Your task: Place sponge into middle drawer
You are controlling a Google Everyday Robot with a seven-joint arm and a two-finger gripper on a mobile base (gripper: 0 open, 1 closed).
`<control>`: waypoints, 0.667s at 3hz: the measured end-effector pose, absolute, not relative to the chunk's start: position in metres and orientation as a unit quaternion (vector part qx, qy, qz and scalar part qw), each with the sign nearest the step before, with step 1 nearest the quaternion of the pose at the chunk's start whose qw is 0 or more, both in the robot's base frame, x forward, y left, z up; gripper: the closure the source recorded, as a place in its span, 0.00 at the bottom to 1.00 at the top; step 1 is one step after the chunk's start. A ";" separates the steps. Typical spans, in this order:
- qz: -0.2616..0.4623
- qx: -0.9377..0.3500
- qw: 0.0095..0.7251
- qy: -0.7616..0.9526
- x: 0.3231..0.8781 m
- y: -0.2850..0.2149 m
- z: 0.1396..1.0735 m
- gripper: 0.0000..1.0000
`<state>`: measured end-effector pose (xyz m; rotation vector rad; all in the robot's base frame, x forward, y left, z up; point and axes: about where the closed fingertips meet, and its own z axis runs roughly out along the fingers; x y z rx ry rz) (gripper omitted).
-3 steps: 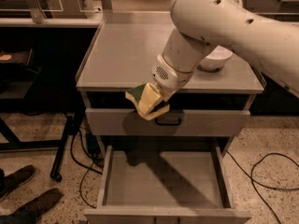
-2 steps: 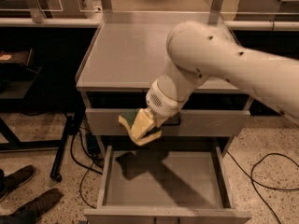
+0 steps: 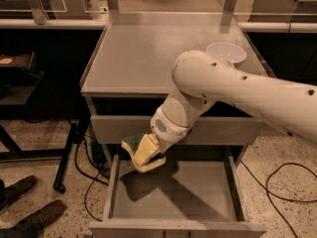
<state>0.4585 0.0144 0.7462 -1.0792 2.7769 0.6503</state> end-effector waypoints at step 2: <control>0.230 -0.304 -0.002 0.925 0.444 0.025 0.662 1.00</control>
Offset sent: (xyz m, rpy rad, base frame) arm -0.0179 0.0097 -0.1369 -0.0294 0.1968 -0.1559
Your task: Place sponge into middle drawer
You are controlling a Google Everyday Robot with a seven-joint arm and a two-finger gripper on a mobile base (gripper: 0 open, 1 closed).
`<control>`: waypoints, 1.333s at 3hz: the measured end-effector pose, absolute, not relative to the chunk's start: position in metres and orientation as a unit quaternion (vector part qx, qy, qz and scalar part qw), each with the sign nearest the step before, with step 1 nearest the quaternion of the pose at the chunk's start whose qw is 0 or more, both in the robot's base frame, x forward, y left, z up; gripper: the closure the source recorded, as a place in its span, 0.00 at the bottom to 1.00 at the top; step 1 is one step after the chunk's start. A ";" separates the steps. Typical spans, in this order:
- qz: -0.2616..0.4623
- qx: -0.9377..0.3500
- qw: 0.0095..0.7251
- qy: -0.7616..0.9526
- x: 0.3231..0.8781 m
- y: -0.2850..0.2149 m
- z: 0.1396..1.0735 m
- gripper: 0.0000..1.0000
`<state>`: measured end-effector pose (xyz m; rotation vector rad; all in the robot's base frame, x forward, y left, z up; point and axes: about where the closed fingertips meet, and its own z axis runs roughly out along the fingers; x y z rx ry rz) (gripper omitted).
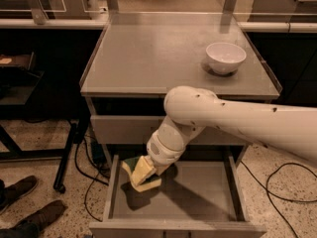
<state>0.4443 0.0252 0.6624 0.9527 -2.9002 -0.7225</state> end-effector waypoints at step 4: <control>-0.248 0.186 0.010 -0.951 0.438 0.023 0.606 1.00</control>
Offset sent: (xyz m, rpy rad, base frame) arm -0.0066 0.0098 -0.0019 0.0326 0.0028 -0.0805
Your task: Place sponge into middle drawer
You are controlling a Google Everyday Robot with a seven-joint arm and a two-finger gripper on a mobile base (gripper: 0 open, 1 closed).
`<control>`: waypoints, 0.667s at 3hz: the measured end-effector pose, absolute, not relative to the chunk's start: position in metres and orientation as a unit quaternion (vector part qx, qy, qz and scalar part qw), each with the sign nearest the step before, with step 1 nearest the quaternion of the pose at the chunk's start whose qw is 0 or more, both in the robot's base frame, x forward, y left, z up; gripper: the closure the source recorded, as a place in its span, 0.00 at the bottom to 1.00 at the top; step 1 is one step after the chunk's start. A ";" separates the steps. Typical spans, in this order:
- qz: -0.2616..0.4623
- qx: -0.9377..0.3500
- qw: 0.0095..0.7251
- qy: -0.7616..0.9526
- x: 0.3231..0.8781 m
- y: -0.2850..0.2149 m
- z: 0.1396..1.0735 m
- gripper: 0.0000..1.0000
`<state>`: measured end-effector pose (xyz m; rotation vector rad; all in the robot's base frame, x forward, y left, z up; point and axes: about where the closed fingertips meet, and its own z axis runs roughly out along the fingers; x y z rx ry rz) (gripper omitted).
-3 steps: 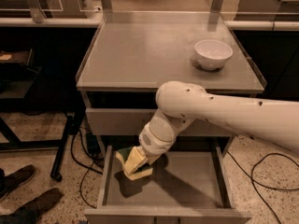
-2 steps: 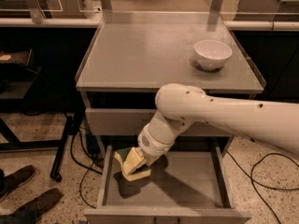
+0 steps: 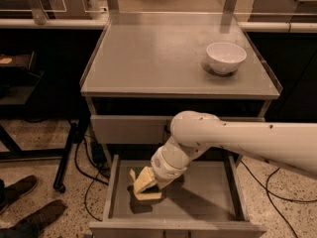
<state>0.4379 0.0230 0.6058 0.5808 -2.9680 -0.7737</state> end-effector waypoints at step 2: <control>-0.253 0.143 0.032 -0.956 0.433 0.018 0.576 1.00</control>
Offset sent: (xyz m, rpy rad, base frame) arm -0.0036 -0.0048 -0.0223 -0.0018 0.0472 -0.0584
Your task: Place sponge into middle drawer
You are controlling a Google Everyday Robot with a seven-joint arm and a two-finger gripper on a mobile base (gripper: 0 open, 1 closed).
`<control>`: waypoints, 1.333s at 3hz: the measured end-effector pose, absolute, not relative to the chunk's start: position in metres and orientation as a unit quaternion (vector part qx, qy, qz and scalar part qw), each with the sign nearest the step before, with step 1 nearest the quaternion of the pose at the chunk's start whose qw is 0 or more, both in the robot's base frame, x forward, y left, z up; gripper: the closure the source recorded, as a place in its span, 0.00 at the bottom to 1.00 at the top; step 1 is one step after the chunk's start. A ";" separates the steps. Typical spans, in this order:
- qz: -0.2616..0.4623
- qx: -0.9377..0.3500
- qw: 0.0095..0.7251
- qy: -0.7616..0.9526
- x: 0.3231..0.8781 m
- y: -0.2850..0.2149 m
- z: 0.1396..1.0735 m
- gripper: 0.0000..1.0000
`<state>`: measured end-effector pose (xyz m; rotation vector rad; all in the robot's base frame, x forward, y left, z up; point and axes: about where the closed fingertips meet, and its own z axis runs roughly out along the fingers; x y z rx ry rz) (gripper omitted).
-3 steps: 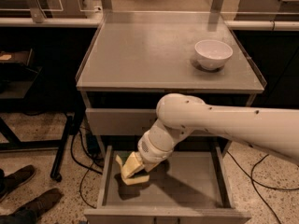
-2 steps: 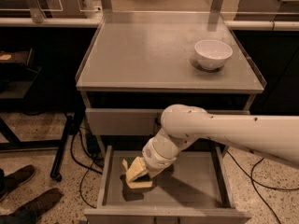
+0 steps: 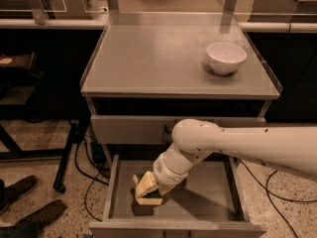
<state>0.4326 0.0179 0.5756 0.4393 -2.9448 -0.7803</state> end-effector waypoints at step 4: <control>-0.264 -0.072 0.076 -0.959 0.425 -0.043 0.429 1.00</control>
Offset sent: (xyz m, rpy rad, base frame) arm -0.0126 -0.0720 -0.1641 0.0148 0.2357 -0.4952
